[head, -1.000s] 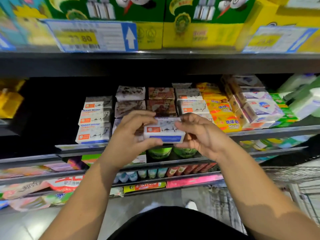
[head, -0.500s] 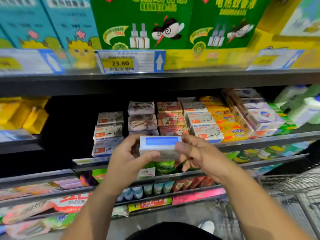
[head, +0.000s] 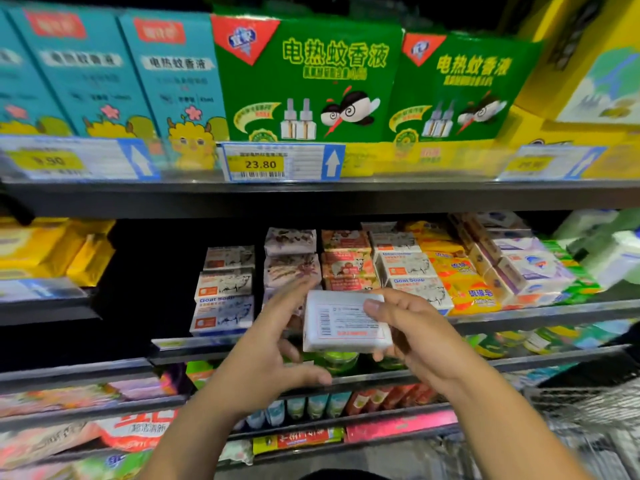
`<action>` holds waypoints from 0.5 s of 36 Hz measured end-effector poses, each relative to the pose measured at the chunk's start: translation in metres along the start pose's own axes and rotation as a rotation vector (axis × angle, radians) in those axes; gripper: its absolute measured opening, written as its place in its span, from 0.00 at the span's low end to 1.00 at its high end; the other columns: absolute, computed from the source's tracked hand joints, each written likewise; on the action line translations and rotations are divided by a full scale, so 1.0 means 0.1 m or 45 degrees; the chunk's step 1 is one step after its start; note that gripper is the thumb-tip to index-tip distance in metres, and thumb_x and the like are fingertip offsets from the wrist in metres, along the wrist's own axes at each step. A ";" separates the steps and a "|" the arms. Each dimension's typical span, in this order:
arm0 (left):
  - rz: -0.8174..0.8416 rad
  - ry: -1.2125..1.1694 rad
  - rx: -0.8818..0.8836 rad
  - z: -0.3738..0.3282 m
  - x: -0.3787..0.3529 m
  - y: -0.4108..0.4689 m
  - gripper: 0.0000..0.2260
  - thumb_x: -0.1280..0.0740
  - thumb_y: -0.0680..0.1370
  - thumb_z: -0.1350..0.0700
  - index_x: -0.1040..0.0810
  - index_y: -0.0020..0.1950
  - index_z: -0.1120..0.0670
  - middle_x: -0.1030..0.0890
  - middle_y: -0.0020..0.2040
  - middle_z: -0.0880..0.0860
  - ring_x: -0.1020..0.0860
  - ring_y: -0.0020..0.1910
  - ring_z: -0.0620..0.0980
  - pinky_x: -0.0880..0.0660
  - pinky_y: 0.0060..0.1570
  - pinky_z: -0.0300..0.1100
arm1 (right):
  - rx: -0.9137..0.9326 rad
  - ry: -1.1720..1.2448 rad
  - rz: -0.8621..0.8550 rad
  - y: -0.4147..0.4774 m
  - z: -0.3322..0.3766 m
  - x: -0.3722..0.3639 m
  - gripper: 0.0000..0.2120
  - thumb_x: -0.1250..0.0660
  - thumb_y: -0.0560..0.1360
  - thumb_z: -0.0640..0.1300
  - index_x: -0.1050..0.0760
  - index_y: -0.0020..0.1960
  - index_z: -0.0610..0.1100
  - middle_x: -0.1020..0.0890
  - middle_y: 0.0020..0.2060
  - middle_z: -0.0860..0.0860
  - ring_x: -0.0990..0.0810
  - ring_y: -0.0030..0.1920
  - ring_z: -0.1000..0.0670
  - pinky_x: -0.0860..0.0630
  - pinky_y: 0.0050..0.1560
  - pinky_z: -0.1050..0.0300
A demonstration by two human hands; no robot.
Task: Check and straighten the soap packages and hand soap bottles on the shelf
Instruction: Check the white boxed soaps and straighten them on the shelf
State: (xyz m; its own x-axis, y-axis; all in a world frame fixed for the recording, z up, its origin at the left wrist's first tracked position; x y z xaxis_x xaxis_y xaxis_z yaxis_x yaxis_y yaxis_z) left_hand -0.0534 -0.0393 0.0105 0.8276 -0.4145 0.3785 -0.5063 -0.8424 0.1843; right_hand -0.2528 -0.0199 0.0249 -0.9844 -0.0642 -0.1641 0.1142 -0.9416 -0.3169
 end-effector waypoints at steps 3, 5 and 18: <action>-0.178 0.251 -0.306 -0.03 0.05 0.03 0.35 0.25 0.73 0.49 0.39 0.72 0.28 0.41 0.77 0.38 0.38 0.75 0.40 0.31 0.62 0.29 | -0.083 0.078 0.053 0.01 0.01 -0.02 0.20 0.29 0.70 0.47 0.19 0.58 0.36 0.16 0.47 0.40 0.20 0.37 0.48 0.23 0.28 0.59; -0.251 0.331 -0.433 -0.03 0.06 0.03 0.25 0.27 0.75 0.50 0.31 0.69 0.36 0.36 0.76 0.41 0.37 0.75 0.42 0.33 0.65 0.29 | -0.118 0.075 0.055 0.02 0.01 -0.06 0.20 0.29 0.70 0.48 0.18 0.57 0.37 0.16 0.47 0.40 0.20 0.38 0.47 0.23 0.27 0.60; -0.554 -0.541 0.192 0.04 -0.05 0.07 0.15 0.29 0.69 0.58 0.24 0.55 0.53 0.15 0.48 0.45 0.16 0.47 0.45 0.21 0.42 0.35 | 0.072 -0.186 0.090 0.09 0.02 -0.07 0.24 0.24 0.70 0.52 0.23 0.64 0.47 0.16 0.57 0.51 0.19 0.60 0.51 0.24 0.63 0.53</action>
State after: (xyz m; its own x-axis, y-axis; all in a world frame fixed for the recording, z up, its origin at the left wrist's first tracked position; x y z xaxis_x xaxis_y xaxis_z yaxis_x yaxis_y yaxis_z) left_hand -0.0597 -0.0444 0.0064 0.9901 -0.0968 -0.1018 -0.0868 -0.9914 0.0984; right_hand -0.2449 -0.0291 0.0254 -0.9836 -0.1746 -0.0453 0.1804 -0.9498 -0.2558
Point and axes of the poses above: each hand's wrist, its own y-axis towards the middle knuckle, its own x-axis out of the back of the hand, z = x × y, the point moved 4 cm from there along y, towards the middle knuckle
